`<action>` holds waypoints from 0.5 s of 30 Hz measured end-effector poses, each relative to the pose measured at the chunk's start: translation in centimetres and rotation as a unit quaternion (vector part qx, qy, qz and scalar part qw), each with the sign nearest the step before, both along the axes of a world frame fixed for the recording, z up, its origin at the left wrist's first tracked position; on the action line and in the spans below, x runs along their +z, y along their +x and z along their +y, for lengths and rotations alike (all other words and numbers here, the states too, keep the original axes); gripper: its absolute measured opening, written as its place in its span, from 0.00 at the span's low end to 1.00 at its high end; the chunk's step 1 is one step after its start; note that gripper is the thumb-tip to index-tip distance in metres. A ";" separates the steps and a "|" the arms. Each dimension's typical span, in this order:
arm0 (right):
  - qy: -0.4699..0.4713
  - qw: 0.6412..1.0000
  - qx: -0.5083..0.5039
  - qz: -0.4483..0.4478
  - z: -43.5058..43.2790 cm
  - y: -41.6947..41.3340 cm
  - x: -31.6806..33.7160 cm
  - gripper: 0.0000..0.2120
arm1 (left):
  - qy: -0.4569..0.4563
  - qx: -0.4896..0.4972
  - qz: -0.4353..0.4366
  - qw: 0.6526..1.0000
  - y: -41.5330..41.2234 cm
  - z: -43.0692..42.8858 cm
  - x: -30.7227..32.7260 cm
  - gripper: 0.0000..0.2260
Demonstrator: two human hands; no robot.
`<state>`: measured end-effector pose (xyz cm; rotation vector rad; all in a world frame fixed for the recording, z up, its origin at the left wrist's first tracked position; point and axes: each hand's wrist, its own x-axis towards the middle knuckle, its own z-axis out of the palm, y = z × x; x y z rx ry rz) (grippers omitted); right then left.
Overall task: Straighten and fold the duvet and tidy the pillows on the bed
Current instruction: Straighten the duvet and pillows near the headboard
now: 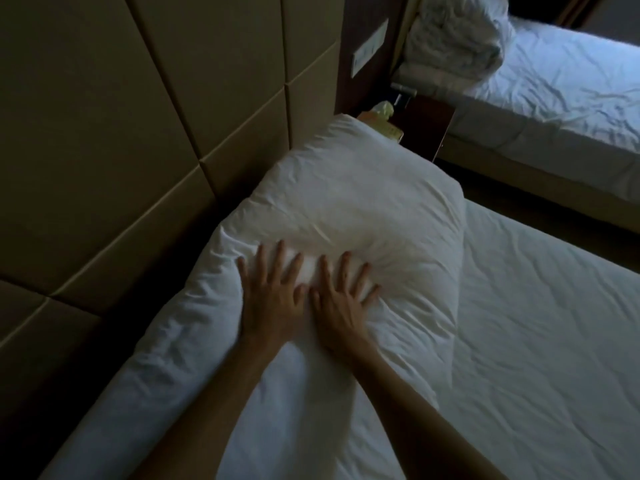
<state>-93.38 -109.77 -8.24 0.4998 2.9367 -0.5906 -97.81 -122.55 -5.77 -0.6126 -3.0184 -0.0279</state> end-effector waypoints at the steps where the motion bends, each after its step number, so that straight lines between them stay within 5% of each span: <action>1: -0.010 1.000 0.008 0.003 0.1 -0.6 0.7 0.31 | 0.011 0.030 0.012 0.999 -0.1 -0.9 0.4 0.24; 4: 0.007 0.999 0.036 0.026 0.5 -3.7 2.1 0.32 | 0.037 0.106 0.030 0.993 0.1 -3.7 0.6 0.24; 15: 0.136 0.983 0.106 0.069 -1.8 -17.0 -2.1 0.36 | 0.130 0.135 -0.040 0.981 -3.1 -10.7 -8.6 0.23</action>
